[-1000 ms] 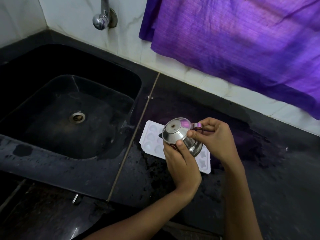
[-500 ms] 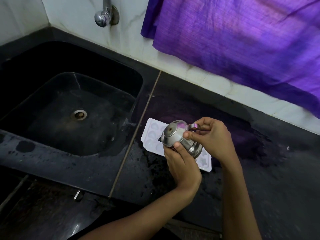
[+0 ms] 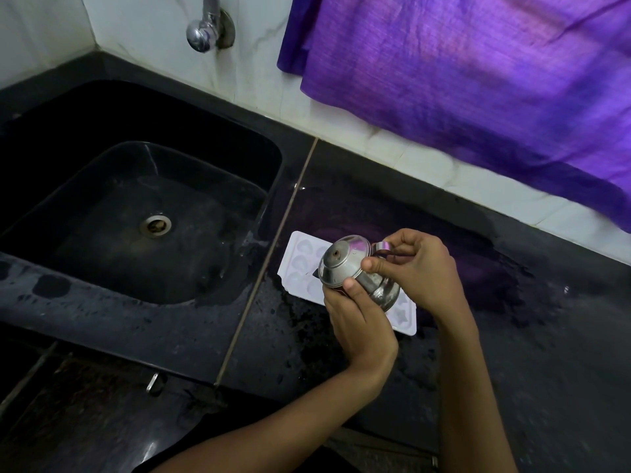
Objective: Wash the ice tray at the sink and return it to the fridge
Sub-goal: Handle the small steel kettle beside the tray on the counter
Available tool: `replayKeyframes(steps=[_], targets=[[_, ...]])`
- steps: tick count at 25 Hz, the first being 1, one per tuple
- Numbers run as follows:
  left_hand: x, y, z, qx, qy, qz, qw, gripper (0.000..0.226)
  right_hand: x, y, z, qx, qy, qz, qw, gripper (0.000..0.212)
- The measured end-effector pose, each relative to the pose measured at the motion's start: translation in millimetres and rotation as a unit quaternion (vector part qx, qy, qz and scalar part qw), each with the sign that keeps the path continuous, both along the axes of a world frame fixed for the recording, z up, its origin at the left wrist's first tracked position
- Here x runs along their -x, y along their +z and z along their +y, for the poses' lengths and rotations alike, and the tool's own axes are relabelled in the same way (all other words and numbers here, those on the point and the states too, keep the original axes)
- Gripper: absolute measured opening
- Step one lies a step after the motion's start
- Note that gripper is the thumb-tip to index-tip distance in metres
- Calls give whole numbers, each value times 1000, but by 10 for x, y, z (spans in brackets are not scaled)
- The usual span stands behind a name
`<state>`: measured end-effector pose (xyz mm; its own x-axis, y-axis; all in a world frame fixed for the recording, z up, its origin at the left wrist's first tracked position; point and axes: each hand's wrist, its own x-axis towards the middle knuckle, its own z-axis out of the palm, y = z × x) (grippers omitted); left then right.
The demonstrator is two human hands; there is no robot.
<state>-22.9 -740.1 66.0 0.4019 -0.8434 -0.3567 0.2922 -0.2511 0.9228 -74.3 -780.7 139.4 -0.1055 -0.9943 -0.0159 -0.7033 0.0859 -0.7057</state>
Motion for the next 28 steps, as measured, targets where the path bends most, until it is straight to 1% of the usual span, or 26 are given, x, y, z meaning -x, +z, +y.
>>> replayKeyframes(steps=[3,7,9,12,14,17,20,23,24,26,28], targets=[[-5,-1,4,-5,2,-4,1000,44,-9,13,21,0,-1,-14,1000,42],[-3,-9,5,8,8,-13,1000,47,-3,19,32,4,2,-22,1000,37],[4,-21,1,20,13,-24,999,54,0,23,39,7,4,-32,999,39],[-5,-8,-1,50,23,-43,998,71,19,22,41,6,6,-64,998,50],[-20,13,-2,68,28,-53,996,70,46,-1,28,9,6,-99,995,55],[-38,27,-8,96,34,-70,992,65,74,-44,10,20,4,-132,991,50],[-50,38,-30,122,36,-94,987,72,88,-65,2,33,5,-167,985,44],[-72,37,-54,138,28,-112,984,76,101,-83,-7,49,16,-231,972,26],[-84,33,-68,142,23,-117,983,79,106,-92,-13,53,16,-254,966,23],[-122,25,-109,153,8,-126,980,81,118,-112,-41,65,13,-284,957,23],[-164,22,-181,161,-9,-126,979,76,122,-133,-83,72,0,-302,951,20]])
